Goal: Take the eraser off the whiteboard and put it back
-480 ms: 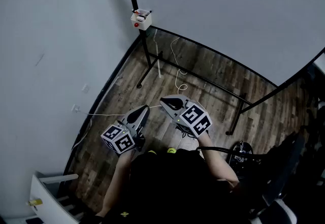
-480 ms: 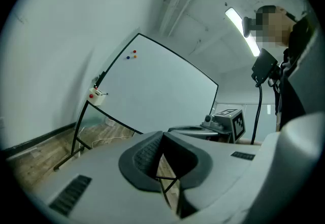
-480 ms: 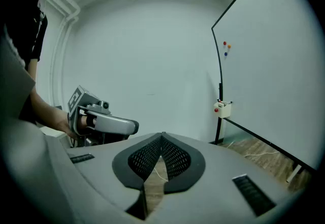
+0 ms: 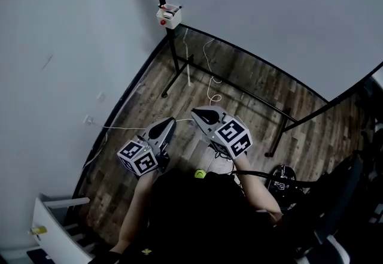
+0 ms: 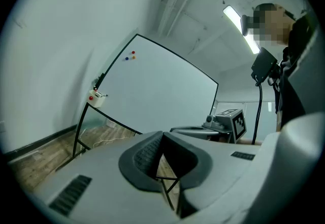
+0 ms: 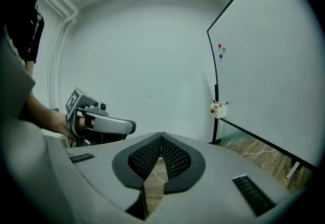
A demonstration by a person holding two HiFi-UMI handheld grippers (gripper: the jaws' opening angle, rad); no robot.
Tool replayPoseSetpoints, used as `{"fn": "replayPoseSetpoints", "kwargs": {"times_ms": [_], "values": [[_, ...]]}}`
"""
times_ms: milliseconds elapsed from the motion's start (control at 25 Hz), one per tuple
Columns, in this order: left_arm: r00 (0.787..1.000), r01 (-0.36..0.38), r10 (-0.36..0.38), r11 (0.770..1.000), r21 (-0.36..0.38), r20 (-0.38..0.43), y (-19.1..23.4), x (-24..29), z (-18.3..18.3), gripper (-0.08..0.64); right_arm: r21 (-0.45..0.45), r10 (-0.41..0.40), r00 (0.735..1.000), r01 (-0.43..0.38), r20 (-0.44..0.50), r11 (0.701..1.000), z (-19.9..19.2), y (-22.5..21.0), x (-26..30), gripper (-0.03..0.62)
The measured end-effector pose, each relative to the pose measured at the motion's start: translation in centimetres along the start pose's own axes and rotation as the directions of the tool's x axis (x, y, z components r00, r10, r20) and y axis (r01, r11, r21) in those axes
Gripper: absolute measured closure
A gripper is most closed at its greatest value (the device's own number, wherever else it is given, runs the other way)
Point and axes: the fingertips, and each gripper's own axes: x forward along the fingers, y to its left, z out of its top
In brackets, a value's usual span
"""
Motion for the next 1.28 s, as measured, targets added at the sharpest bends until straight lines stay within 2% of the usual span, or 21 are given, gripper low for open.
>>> {"fn": "replayPoseSetpoints", "kwargs": {"times_ms": [640, 1280], "values": [[1.0, -0.002, 0.002, 1.0, 0.014, 0.011, 0.9, 0.0, 1.0, 0.54, 0.024, 0.005, 1.0, -0.004, -0.015, 1.0, -1.0, -0.2, 0.3, 0.595], [1.0, 0.023, -0.023, 1.0, 0.02, 0.016, 8.0, 3.8, 4.7, 0.54, 0.016, -0.025, 0.998, 0.026, -0.053, 1.0, 0.8, -5.3, 6.3, 0.595]]}}
